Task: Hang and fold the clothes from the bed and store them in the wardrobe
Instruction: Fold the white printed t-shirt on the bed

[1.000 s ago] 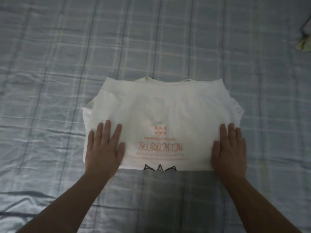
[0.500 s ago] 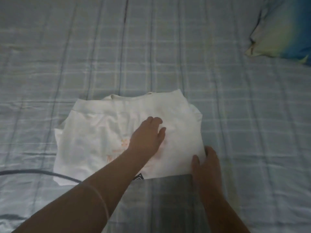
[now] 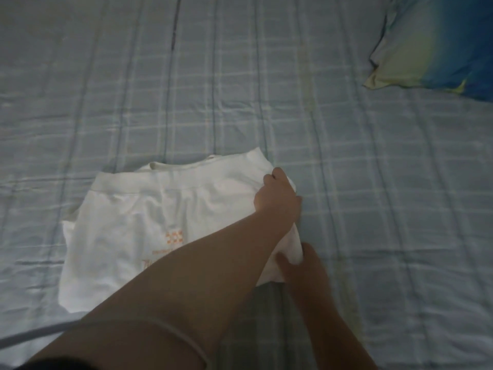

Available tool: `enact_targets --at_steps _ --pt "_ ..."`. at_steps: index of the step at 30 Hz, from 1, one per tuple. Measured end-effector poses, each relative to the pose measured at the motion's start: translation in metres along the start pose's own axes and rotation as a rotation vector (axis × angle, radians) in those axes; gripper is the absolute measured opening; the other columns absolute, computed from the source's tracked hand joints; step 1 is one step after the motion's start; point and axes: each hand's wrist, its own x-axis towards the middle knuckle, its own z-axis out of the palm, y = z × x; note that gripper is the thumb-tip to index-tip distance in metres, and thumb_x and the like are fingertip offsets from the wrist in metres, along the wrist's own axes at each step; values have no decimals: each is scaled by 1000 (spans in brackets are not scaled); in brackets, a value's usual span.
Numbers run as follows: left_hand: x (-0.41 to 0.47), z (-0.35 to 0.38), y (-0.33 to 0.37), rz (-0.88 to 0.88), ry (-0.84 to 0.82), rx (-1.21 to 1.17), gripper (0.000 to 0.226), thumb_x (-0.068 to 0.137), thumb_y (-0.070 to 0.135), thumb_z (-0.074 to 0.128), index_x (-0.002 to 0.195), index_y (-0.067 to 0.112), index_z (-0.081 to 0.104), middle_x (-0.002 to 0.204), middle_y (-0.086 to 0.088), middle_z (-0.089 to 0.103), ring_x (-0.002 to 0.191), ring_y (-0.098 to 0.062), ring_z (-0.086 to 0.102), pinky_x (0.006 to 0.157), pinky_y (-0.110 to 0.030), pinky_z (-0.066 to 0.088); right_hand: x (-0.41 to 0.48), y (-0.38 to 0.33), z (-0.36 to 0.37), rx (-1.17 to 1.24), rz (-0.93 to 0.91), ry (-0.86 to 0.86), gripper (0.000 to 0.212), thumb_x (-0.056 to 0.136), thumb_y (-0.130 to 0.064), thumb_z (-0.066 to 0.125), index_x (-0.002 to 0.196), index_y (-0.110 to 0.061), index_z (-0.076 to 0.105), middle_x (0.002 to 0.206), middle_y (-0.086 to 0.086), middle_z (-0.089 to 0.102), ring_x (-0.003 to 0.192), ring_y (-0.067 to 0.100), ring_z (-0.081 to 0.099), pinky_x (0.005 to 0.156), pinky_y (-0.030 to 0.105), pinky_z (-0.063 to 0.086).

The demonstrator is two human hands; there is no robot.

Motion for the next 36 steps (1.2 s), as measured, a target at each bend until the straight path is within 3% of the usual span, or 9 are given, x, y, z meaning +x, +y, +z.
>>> enact_targets --at_steps 3,8,12,14,19,22,26,32,36 --pt "-2 -14 -5 -5 -20 -33 66 90 19 57 144 7 21 131 -8 49 118 -29 59 86 -38 46 -5 -6 0 82 5 -6 18 89 -36 69 99 -24 60 87 -3 64 86 23 64 78 36 50" --pt "-18 -64 -40 53 11 -239 41 87 23 55 123 16 38 113 -5 60 104 -31 62 75 -35 38 -41 -34 10 245 -56 6 22 87 -30 64 102 -15 68 89 3 73 85 21 69 76 42 55" --pt "-41 -111 -112 203 8 -488 64 86 15 48 144 36 32 105 -1 64 76 -21 64 64 -33 45 -85 -69 46 192 -169 11 35 87 -13 65 116 -31 57 84 -6 68 70 3 64 62 27 47" --pt "-46 -136 -159 240 8 -600 69 86 9 42 144 45 37 122 1 63 69 -15 62 60 -29 48 -107 -91 76 139 -227 4 46 86 -12 67 121 -37 53 76 -4 61 63 3 60 58 22 46" --pt "-50 -181 -279 279 55 -744 56 87 -6 39 128 24 63 125 -1 59 77 3 60 65 -10 44 -157 -141 172 -16 -304 -44 57 84 -22 68 137 -30 49 107 -4 64 95 11 62 87 37 52" --pt "-49 -197 -349 232 45 -743 57 88 -7 41 134 21 59 133 -5 57 105 -12 58 89 -17 44 -179 -158 233 -69 -362 -49 64 83 -25 67 143 -27 44 131 -9 55 118 10 52 104 28 40" --pt "-43 -201 -424 208 -9 -736 66 84 -15 40 140 16 54 141 -1 52 119 -18 57 96 -23 47 -201 -160 305 -167 -412 -71 71 84 -35 56 149 -28 30 141 -8 41 129 10 40 109 25 31" --pt "-37 -174 -487 76 -32 -713 69 84 -15 41 142 21 51 139 -2 49 116 -19 55 73 0 41 -203 -146 366 -517 -461 -143 83 85 -43 53 154 -24 12 136 0 38 128 22 39 106 37 37" --pt "-40 -162 -496 77 57 -619 62 88 -11 46 145 12 46 152 -13 41 141 -25 37 113 -17 24 -203 -144 363 -487 -449 -185 79 86 -67 30 154 -27 21 142 0 42 130 21 42 106 37 38"
